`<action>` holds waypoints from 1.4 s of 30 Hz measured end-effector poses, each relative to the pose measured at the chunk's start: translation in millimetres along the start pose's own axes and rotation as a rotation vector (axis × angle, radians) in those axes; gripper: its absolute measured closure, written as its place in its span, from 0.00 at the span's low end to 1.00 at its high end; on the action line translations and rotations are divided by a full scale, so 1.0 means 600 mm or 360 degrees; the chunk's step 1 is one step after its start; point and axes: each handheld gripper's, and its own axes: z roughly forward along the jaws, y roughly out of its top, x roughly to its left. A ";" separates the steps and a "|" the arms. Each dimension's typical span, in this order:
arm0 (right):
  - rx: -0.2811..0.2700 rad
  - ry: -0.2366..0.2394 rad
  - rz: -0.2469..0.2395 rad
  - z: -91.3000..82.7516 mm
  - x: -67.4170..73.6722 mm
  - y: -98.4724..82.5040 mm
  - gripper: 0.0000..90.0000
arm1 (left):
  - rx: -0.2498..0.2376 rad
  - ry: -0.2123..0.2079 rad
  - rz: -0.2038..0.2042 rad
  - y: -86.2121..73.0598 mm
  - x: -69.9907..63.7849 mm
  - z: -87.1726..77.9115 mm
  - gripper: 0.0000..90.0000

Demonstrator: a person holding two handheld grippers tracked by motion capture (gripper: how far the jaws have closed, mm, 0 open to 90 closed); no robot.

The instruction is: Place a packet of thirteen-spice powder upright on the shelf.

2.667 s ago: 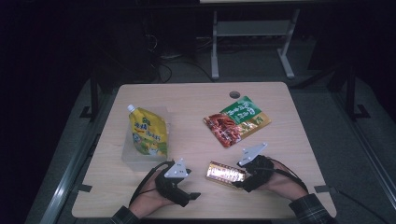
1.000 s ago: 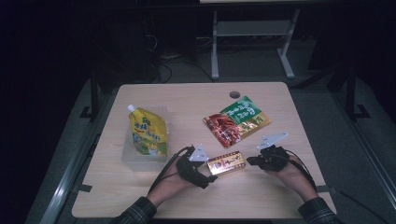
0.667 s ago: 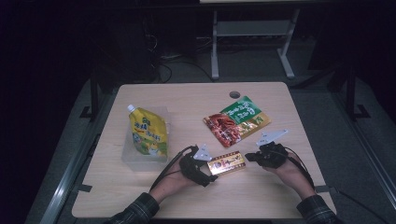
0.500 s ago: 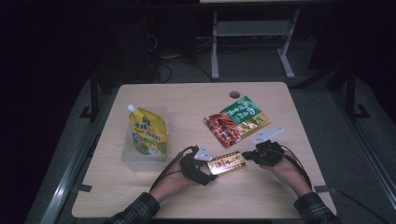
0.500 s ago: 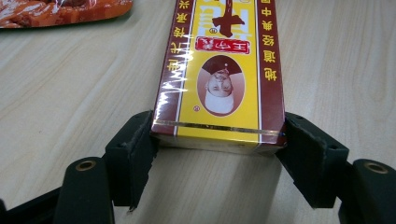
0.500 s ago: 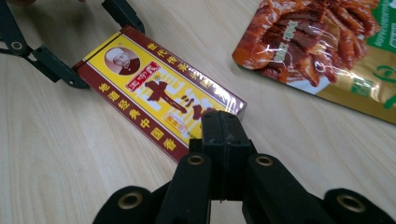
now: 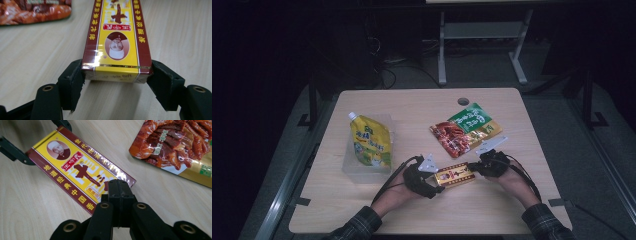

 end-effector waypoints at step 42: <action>0.0046 0.0128 -0.0053 0.046 0.035 0.025 1.00 | -0.0439 -0.0014 -0.0018 0.098 -0.005 -0.060 0.28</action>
